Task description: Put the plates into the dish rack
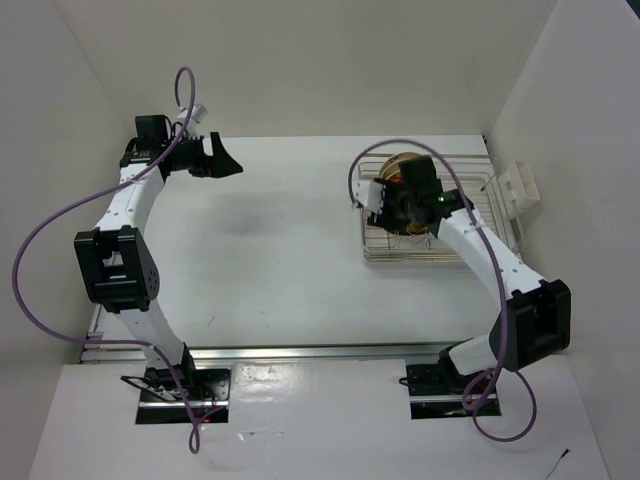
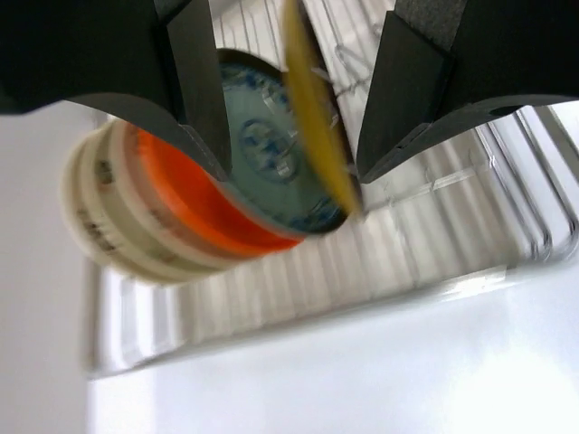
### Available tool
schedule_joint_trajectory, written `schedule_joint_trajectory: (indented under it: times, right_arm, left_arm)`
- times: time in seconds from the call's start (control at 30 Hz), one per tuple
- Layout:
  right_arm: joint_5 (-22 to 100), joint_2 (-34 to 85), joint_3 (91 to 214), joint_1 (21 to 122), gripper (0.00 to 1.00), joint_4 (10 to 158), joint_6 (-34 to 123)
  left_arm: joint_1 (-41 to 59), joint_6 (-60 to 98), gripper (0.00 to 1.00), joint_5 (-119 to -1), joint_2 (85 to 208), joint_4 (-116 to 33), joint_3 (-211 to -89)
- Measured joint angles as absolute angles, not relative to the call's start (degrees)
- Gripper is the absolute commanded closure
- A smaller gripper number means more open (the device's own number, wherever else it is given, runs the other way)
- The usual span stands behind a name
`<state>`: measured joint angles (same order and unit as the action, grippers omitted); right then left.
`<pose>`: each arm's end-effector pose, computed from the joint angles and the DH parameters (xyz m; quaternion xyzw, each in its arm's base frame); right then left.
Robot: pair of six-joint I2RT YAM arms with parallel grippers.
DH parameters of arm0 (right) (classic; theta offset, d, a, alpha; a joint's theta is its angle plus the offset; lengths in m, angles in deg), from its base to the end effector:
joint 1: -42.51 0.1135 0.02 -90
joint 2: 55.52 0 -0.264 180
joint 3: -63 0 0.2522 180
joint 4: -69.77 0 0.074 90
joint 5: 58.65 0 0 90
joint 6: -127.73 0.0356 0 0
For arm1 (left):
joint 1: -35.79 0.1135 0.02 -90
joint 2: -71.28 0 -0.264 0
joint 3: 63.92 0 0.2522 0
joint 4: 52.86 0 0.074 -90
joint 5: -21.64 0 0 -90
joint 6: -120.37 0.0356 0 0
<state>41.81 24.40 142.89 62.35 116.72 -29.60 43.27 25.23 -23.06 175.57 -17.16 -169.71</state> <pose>0.2803 0.1080 0.2936 -0.6630 0.6481 -0.0694 0.3684 0.4189 0.0295 0.3203 0.0895 0.8305 -0.3315 0.4387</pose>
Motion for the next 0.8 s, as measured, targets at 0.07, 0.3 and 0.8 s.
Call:
schedule_joint_trajectory:
  times: [0.07, 0.3, 0.8]
  right_arm:
    - [44.8, 26.2, 150.9, 62.3, 0.34, 118.8, -22.3]
    - [52.7, 22.9, 161.1, 62.3, 0.25, 112.4, 6.8]
    - [43.4, 11.3, 151.9, 62.3, 0.34, 121.3, 35.7]
  left_arm:
    - [43.3, 25.2, 0.0, -23.1, 175.6, -16.6, -170.2]
    - [42.6, 25.4, 0.0, -25.6, 175.7, -14.8, -173.4]
    - [33.9, 25.1, 0.0, -34.1, 173.3, -10.6, -175.7]
